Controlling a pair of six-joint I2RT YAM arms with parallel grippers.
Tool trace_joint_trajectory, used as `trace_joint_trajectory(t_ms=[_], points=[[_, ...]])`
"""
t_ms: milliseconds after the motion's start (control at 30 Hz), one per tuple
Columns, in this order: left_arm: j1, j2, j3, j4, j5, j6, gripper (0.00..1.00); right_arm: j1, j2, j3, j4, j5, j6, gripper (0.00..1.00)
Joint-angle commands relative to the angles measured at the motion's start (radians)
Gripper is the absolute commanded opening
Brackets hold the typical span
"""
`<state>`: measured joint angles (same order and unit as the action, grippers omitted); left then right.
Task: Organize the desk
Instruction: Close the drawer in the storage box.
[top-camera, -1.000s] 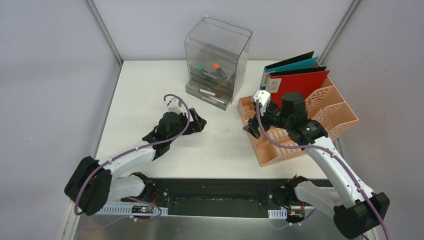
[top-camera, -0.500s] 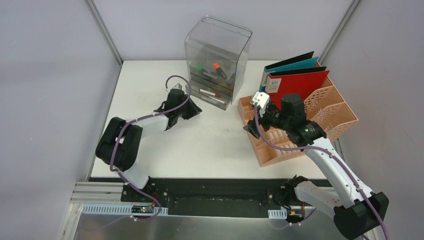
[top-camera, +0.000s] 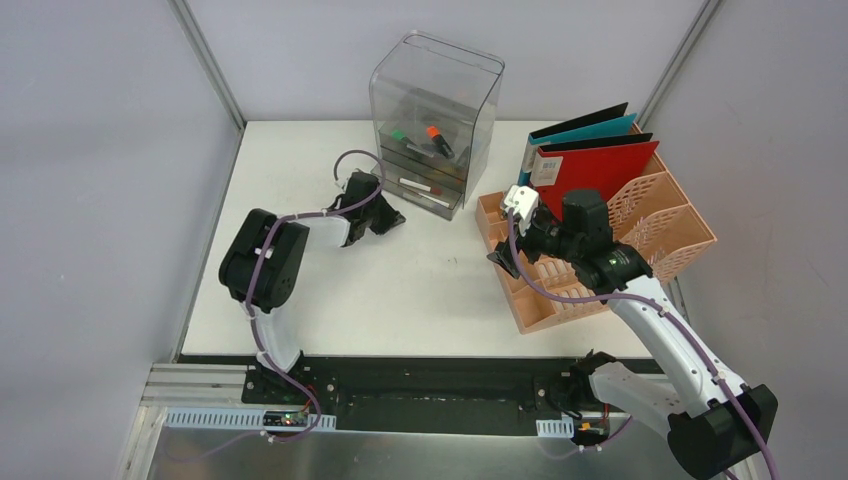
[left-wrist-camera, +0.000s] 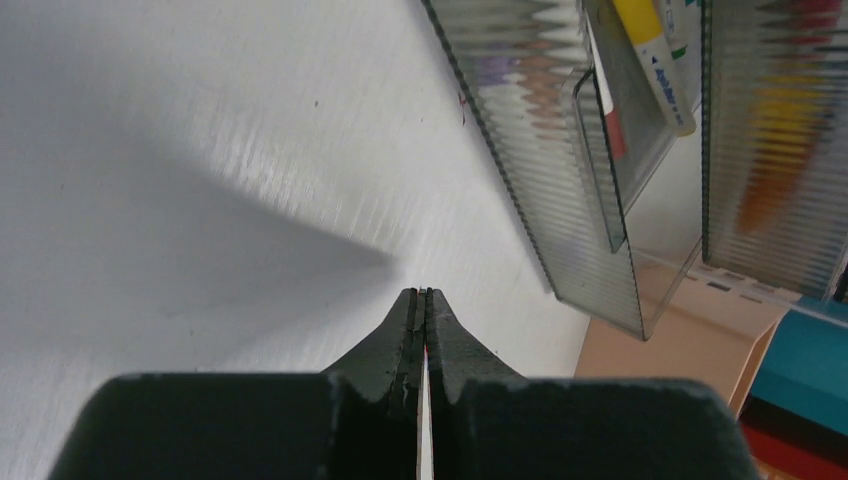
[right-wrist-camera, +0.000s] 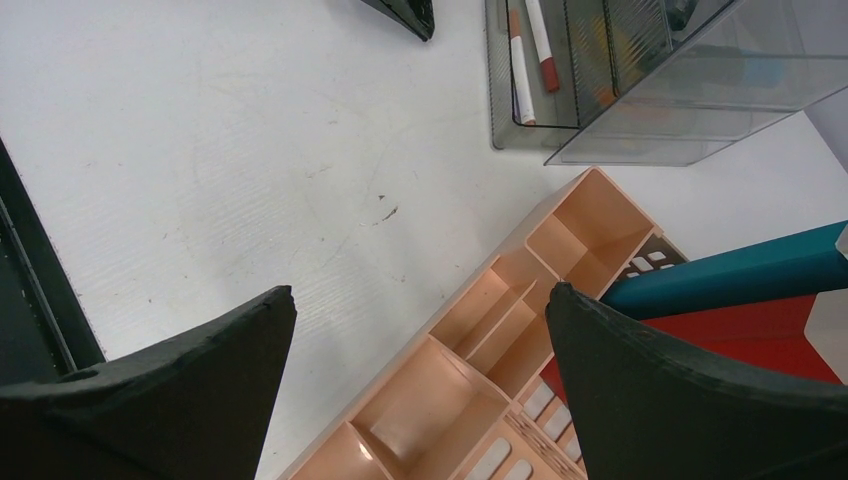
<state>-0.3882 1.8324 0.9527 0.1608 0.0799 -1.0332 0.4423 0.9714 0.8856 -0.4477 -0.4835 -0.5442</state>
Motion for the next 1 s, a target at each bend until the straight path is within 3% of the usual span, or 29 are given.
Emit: trace_joint_trajectory(t_ms=[0, 967], points=[[0.016, 0.036, 0.060, 0.079, -0.004, -0.044, 0.00, 0.000, -0.027, -0.004, 0.042, -0.013, -0.018, 1.00], [0.093, 0.288, 0.072, 0.417, 0.167, -0.220, 0.00, 0.000, -0.020, -0.013, 0.036, -0.041, -0.037, 1.00]])
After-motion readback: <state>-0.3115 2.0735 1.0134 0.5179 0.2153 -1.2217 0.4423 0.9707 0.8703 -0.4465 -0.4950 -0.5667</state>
